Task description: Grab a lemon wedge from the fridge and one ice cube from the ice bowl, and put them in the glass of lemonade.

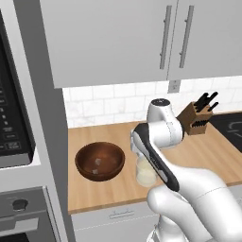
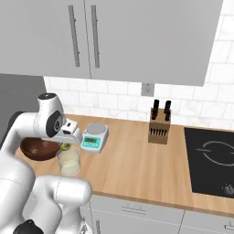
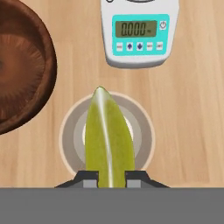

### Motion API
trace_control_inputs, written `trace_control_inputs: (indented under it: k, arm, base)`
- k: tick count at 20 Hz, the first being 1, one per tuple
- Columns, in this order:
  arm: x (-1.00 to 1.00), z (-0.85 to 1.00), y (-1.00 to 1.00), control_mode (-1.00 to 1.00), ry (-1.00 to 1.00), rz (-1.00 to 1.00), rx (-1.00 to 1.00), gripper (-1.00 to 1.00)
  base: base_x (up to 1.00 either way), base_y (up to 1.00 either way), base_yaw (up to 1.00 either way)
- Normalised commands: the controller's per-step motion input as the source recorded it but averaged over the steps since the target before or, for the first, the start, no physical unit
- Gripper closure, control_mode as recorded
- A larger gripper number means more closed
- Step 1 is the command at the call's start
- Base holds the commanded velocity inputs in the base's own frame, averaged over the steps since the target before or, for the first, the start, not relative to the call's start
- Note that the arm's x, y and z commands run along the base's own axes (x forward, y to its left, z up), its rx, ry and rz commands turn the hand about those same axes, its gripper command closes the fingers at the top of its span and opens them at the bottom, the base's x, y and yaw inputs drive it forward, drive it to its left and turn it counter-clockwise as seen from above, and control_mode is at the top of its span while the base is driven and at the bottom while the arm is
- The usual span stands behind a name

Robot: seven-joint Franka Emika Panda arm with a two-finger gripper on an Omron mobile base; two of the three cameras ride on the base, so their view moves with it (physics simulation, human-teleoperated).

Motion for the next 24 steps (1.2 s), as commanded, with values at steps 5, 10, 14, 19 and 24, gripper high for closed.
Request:
trace_control_inputs:
  k: [5, 10, 14, 19, 24]
  arm:
    - [0.04, -0.01, 0.0, -1.0, 0.0, 0.0, 0.0, 1.0]
    - [0.0, 0.0, 0.0, -1.0, 0.0, 0.0, 0.0, 1.0]
    - [0.0, 0.0, 0.0, -1.0, 0.0, 0.0, 0.0, -1.0]
    - [0.0, 0.0, 0.0, -1.0, 0.01, 0.0, 0.0, -1.0]
    - [0.0, 0.0, 0.0, -1.0, 0.01, 0.0, 0.0, -1.0]
  base:
    - [0.0, 0.0, 0.0]
    - [0.0, 0.0, 0.0]
    - [0.0, 0.0, 0.0]
    - [0.0, 0.0, 0.0]
    - [0.0, 0.0, 0.0]
